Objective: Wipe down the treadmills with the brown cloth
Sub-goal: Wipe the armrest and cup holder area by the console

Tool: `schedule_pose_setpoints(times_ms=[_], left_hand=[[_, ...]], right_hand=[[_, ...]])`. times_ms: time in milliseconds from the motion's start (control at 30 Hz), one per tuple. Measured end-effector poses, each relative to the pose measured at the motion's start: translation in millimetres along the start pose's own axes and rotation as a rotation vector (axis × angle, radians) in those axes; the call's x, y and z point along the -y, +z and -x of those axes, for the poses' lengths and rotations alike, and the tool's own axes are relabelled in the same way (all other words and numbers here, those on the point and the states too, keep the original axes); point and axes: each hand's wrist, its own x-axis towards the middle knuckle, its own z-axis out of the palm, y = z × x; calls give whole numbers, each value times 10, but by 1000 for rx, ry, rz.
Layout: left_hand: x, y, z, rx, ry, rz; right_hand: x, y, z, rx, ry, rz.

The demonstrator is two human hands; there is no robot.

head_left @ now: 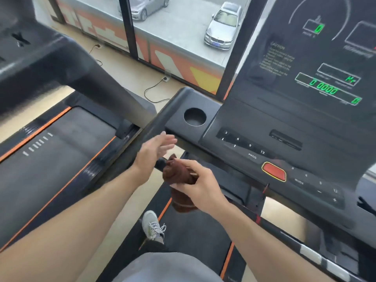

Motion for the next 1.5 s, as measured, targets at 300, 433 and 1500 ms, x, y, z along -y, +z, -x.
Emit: schedule_pose_setpoints(times_ms=[300, 433, 1500], left_hand=[[303, 457, 963, 96, -108, 188], [325, 342, 868, -60, -80, 192], [54, -386, -1004, -314, -132, -992]], right_hand=[[241, -469, 36, -115, -122, 209], [184, -550, -18, -86, -97, 351], [-163, -170, -3612, -141, 251, 946]])
